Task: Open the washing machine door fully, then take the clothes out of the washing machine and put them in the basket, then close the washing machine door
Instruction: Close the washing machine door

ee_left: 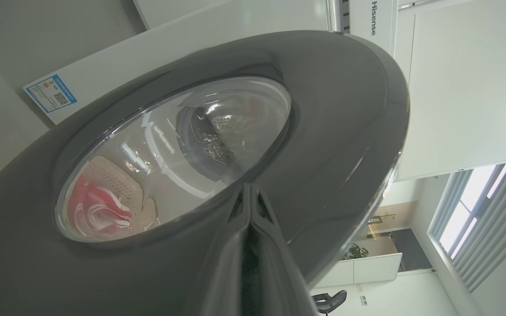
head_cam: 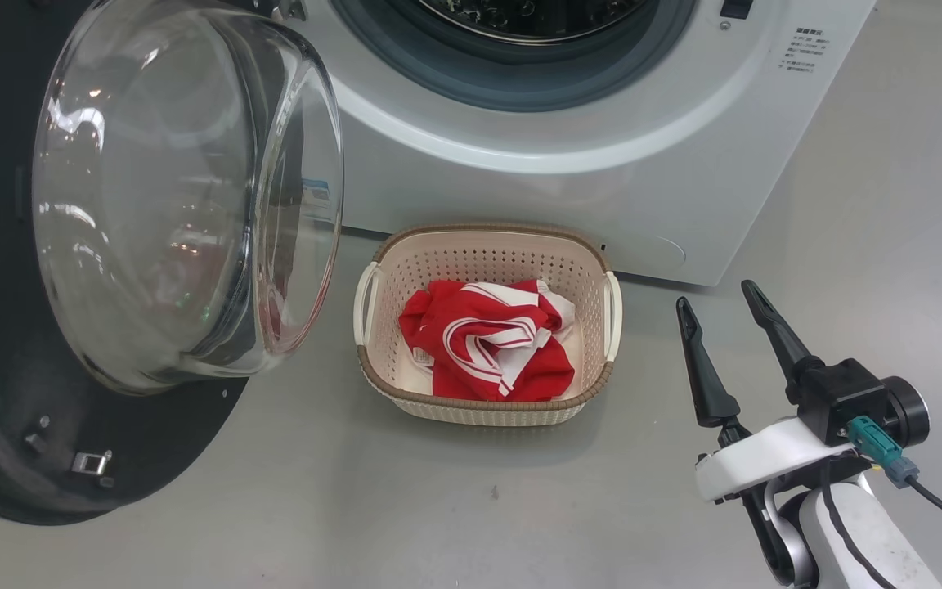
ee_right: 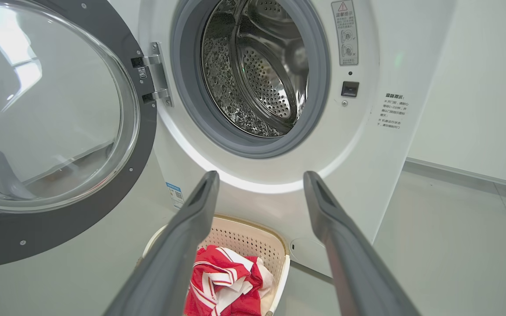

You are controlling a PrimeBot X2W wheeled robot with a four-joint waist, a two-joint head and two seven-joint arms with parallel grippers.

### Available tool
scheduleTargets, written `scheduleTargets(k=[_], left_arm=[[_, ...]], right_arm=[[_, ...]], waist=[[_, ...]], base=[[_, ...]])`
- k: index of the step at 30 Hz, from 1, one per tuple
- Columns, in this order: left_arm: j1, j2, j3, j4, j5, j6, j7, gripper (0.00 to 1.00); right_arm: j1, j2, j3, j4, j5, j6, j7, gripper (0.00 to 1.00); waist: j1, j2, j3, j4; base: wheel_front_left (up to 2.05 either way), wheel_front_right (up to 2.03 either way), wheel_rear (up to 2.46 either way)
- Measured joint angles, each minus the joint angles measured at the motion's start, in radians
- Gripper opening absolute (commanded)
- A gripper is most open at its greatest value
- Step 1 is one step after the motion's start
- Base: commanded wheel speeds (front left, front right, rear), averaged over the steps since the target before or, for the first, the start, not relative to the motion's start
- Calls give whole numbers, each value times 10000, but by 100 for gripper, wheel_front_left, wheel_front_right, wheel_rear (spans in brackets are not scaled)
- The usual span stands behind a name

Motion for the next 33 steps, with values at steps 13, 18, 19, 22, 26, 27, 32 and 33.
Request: scheduleTargets(k=[13, 18, 19, 22, 26, 27, 32, 33], left_arm=[[444, -221, -58, -1459, -104, -46, 662, 0], [577, -357, -199, -2057, -186, -77, 922, 0], [589, -370, -232, -2180, -194, -82, 963, 0], [595, -408, -339, -2543, -261, -84, 1116, 0], [625, -566, -437, -2940, -316, -86, 1227, 0], [625, -631, -466, -3014, -418, -86, 1231, 0], [628, -834, -700, -3350, -512, -88, 1358, 0], [628, -851, -727, -3375, -512, -88, 1358, 0]], right_arm=[[1, 123, -29, 86, 88, -88, -138, 100], [1, 199, 27, 119, 88, -88, -173, 100], [1, 215, 33, 125, 88, -88, -182, 100], [0, 253, 42, 142, 90, -88, -255, 100], [-3, 297, 75, 153, 92, -88, -257, 100], [-4, 307, 73, 157, 96, -88, -263, 100], [-15, 384, 90, 209, 102, -88, -343, 100], [-17, 401, 92, 222, 104, -88, -343, 100]], waist=[[0, 0, -64, -560], [0, 0, -66, -824], [-1, 0, -63, -881], [0, 0, -44, -1058], [-1, 0, -1, -1313], [-1, 0, 12, -1378], [-1, 0, 96, -1786], [0, 0, 111, -1859]], base=[[0, 0, 0], [0, 0, 0], [0, 0, 0], [0, 0, 0], [0, 0, 0], [0, 0, 0], [0, 0, 0], [0, 0, 0]])
